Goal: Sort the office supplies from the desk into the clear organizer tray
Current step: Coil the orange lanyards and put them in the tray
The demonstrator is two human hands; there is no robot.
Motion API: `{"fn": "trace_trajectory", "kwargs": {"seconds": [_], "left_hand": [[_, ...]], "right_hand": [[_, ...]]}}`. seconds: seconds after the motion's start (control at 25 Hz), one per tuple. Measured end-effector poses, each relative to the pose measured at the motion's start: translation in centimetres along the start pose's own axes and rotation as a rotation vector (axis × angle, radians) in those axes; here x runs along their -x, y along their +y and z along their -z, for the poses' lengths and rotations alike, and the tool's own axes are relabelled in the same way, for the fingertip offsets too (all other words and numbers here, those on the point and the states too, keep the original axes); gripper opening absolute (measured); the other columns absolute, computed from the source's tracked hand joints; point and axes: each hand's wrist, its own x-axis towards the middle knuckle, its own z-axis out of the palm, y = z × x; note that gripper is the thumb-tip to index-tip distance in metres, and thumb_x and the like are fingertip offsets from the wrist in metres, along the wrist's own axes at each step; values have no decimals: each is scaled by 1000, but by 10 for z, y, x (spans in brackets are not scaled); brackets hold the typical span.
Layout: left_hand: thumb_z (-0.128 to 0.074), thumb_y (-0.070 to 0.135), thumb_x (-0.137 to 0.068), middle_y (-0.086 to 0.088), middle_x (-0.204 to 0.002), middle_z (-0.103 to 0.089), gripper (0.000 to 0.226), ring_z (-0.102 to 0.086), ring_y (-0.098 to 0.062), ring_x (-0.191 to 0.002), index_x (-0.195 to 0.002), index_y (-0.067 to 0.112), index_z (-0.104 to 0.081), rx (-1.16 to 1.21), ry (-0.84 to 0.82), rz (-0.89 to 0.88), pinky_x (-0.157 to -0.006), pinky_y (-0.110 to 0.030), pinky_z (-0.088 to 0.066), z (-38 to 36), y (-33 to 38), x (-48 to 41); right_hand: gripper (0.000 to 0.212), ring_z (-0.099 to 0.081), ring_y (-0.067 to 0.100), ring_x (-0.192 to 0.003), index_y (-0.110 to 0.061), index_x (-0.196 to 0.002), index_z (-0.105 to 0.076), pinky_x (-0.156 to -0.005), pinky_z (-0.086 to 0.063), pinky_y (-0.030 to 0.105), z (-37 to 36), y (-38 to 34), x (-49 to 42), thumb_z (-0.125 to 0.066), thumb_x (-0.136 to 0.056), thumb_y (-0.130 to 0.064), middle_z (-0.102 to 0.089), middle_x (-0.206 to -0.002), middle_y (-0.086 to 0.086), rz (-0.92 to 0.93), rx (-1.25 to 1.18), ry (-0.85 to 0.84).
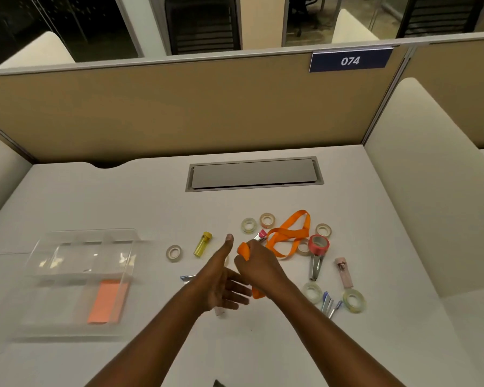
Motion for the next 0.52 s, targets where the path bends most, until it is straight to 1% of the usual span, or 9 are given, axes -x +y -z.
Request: {"fn": "trace_trajectory", "kwargs": {"seconds": [0.04, 0.08, 0.16, 0.24, 0.32, 0.36, 0.44, 0.48, 0.52], "left_hand": [[-43, 89, -72, -18, -108, -74, 96, -70, -33, -101, -114, 6, -68, 120, -73, -31, -84, -42, -56, -2, 0, -4], [-49, 78, -80, -15, -102, -75, 78, -71, -30, -97, -107, 8, -70, 251, -84, -91, -83, -42, -56, -3, 2, -8], [-61, 52, -89, -13, -87, -75, 47, -72, -26, -88, -99, 7, -71, 448, -4, -210, -81, -40, -55, -2, 5, -18], [-60, 31, -95, -14, -83, -74, 32, -71, -25, -80, -101, 1, -69, 531, 74, -297, -73, -35, -56, 2, 8, -24], [-50, 22, -100, -17, -80, -73, 30, -71, -27, -74, -97, -2, -66, 513, 96, -352, -71, -36, -58, 7, 10, -26], [-44, 20, -103, -18, -78, -73, 32, -72, -28, -71, -96, -3, -65, 474, 105, -366, -73, -38, -56, 9, 10, -27], [-40, 19, -105, -17, -71, -72, 34, -71, -30, -64, -94, -2, -64, 410, 151, -388, -71, -40, -55, 12, 7, -26], [-42, 19, -104, -16, -66, -69, 33, -69, -29, -59, -94, -2, -65, 388, 171, -400, -66, -38, -55, 14, 5, -25], [-45, 20, -103, -13, -61, -64, 31, -64, -27, -52, -94, -2, -65, 352, 190, -409, -60, -36, -55, 16, 3, -24]], "right_hand": [[38, -61, 27, -114, -10, -128, -52, -94, -51, 39, -2, -2, 3, -51, -97, -32, -62, -125, 11, 26, 19, -51], [41, -60, 27, -118, -14, -134, -51, -96, -51, 38, -4, -3, 6, -52, -97, -33, -62, -129, 9, 64, 32, -108], [38, -62, 22, -114, -19, -132, -54, -89, -52, 33, -5, 1, 8, -53, -96, -29, -65, -124, 5, 160, 1, -184], [34, -64, 13, -104, -24, -128, -59, -81, -51, 25, -1, 8, 1, -54, -94, -28, -69, -116, -2, 204, -75, -150], [27, -64, 8, -90, -25, -117, -66, -75, -51, 23, 2, 21, -15, -54, -92, -27, -72, -104, -5, 207, -93, 17], [24, -64, 9, -86, -24, -111, -68, -74, -50, 26, 3, 28, -25, -54, -92, -26, -72, -100, -4, 218, -35, 120], [23, -64, 17, -95, -22, -110, -68, -78, -52, 32, 4, 48, -46, -54, -92, -25, -68, -106, 0, 215, 190, 267], [26, -62, 21, -102, -21, -114, -67, -82, -52, 35, 4, 60, -57, -54, -92, -25, -65, -112, 3, 199, 326, 288], [30, -60, 25, -108, -20, -119, -64, -87, -51, 37, 3, 73, -66, -53, -92, -25, -62, -118, 6, 173, 465, 262]]}}
